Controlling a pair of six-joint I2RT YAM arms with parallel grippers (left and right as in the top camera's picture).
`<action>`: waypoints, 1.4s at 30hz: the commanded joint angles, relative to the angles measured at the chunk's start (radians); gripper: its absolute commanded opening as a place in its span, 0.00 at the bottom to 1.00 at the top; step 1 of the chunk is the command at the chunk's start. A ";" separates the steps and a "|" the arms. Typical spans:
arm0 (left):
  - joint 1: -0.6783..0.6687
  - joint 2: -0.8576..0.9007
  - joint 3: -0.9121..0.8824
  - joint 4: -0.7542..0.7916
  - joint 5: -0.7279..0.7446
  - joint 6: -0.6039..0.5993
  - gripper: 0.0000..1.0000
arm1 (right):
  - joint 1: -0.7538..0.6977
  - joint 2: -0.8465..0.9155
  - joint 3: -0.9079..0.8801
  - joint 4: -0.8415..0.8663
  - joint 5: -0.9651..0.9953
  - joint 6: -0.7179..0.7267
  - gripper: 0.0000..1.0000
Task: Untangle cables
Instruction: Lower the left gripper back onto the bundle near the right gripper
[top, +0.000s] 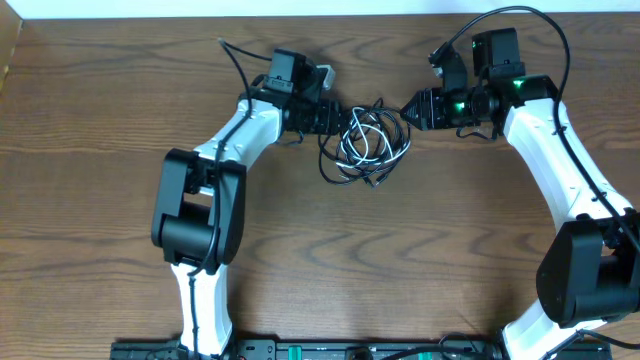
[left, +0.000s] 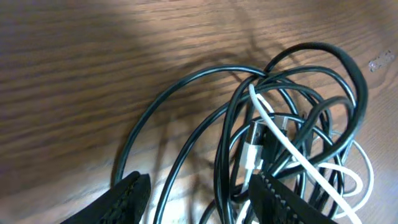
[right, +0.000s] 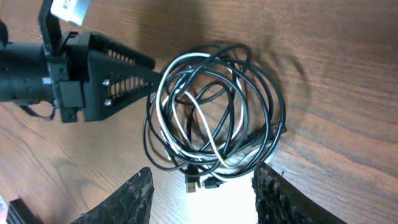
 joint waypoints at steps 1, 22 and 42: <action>-0.019 0.037 0.004 0.028 0.013 0.020 0.56 | -0.003 0.000 0.000 -0.010 0.014 -0.017 0.50; -0.168 0.070 -0.005 0.013 -0.123 -0.014 0.47 | -0.003 0.001 0.000 -0.021 0.014 -0.017 0.52; -0.145 -0.117 0.003 -0.060 -0.197 -0.162 0.07 | 0.047 0.003 -0.001 -0.014 0.018 -0.016 0.54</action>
